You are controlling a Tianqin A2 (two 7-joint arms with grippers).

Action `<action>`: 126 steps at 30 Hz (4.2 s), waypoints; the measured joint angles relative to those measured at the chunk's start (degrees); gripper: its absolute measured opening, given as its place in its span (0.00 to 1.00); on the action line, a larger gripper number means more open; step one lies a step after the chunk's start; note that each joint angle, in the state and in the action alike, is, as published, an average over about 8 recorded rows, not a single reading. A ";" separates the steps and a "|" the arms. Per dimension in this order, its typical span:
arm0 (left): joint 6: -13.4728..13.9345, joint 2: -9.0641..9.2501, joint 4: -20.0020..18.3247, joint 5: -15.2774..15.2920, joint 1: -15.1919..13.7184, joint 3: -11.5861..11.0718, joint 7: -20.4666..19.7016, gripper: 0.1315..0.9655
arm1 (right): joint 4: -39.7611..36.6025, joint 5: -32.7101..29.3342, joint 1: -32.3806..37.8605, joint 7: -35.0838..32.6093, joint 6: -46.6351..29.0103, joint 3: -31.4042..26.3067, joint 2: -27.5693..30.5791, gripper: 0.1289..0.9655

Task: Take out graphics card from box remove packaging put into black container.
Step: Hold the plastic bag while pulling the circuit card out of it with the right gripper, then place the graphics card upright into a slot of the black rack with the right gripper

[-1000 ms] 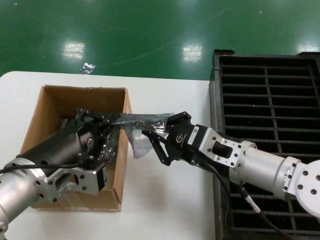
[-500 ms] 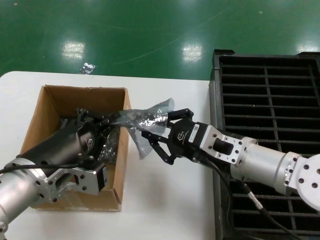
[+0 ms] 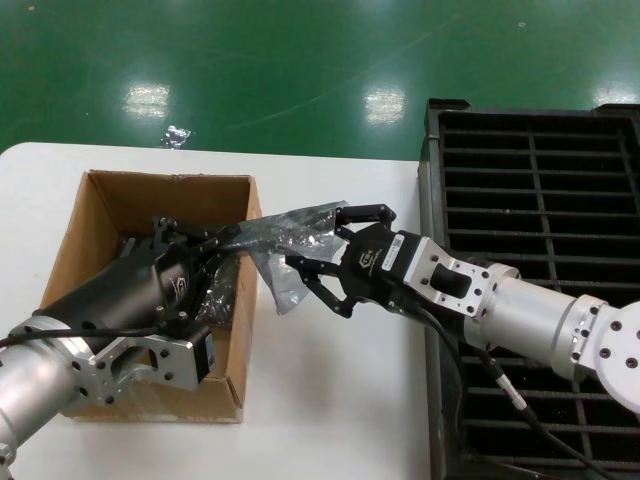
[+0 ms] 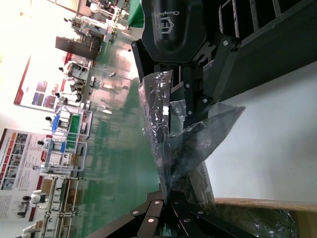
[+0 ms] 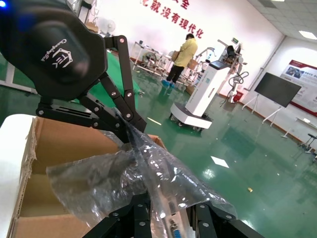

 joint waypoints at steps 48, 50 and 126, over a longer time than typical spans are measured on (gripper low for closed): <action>0.00 -0.01 0.00 0.00 0.00 0.01 -0.01 0.01 | 4.61 1.00 -2.03 3.77 -1.11 0.84 2.55 0.06; -0.01 -0.01 0.00 0.00 0.00 0.01 -0.01 0.01 | 4.78 0.91 -2.10 3.90 -1.00 0.94 2.67 0.06; 0.00 0.00 0.00 0.00 0.00 0.00 -0.01 0.01 | 39.42 -29.89 4.50 36.11 -32.65 11.98 25.15 0.06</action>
